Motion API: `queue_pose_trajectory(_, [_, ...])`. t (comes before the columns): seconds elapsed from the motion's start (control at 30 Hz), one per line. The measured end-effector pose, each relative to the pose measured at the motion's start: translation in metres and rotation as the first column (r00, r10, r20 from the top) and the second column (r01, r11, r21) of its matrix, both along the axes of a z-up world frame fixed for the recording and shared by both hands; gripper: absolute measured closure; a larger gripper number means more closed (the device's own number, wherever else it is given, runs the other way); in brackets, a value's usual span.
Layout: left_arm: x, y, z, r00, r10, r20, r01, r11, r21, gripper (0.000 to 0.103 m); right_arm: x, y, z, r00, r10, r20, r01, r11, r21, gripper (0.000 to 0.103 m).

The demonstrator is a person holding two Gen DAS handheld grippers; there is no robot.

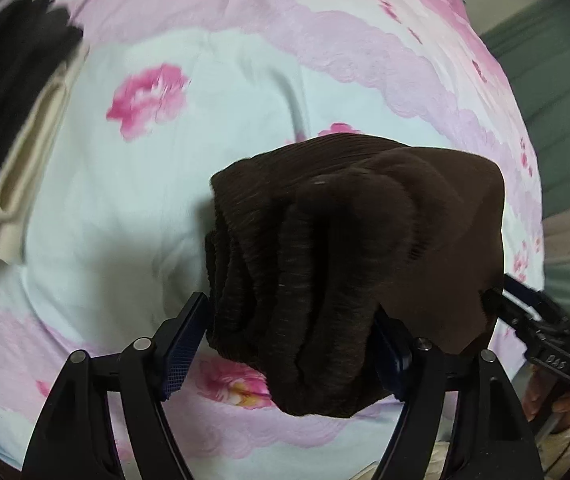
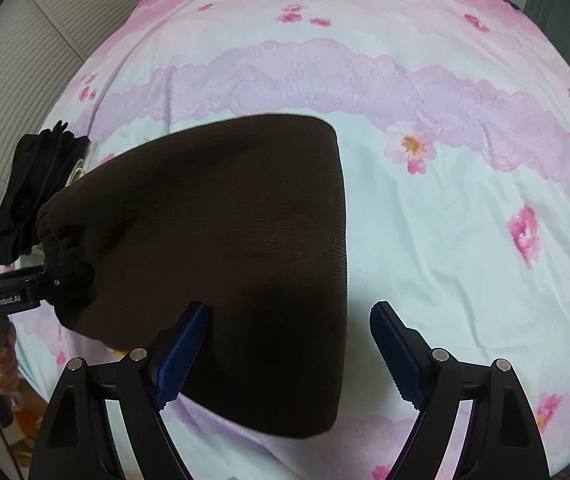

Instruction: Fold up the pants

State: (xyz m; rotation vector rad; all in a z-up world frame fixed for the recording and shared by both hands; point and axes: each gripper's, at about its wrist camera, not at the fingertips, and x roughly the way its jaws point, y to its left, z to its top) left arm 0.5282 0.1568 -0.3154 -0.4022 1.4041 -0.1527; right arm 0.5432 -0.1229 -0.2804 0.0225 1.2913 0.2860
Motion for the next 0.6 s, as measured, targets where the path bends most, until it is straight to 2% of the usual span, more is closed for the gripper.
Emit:
queue_pose_trajectory(0.13, [-0.004, 0.017, -0.022, 0.999, 0.047, -0.018, -0.049, 0.991, -0.128, 0.021, 0.006, 0.003, -0.017, 0.999, 0.010, -0.033, -0.011, 1.000, -0.005, 0.019])
queue_pose_trajectory(0.27, [-0.010, 0.028, -0.043, 0.993, 0.102, -0.061, -0.114, 0.961, -0.251, 0.020, 0.012, 0.006, -0.036, 0.997, 0.021, -0.071, -0.021, 1.000, 0.002, 0.019])
queue_pose_trajectory(0.37, [-0.009, 0.023, -0.050, 0.995, 0.083, -0.058, -0.097, 0.953, -0.287, 0.021, 0.018, 0.006, -0.047, 0.995, 0.020, -0.098, -0.017, 0.999, 0.029, 0.019])
queue_pose_trajectory(0.47, [-0.002, 0.018, -0.059, 0.995, 0.075, -0.061, -0.090, 0.952, -0.293, 0.021, 0.024, 0.005, -0.058, 0.993, 0.022, -0.118, -0.016, 0.999, 0.052, 0.019])
queue_pose_trajectory(0.6, [0.007, 0.019, -0.071, 0.990, 0.120, -0.078, -0.138, 0.940, -0.313, 0.018, 0.034, 0.003, -0.072, 0.987, 0.020, -0.158, -0.006, 0.996, 0.091, 0.019])
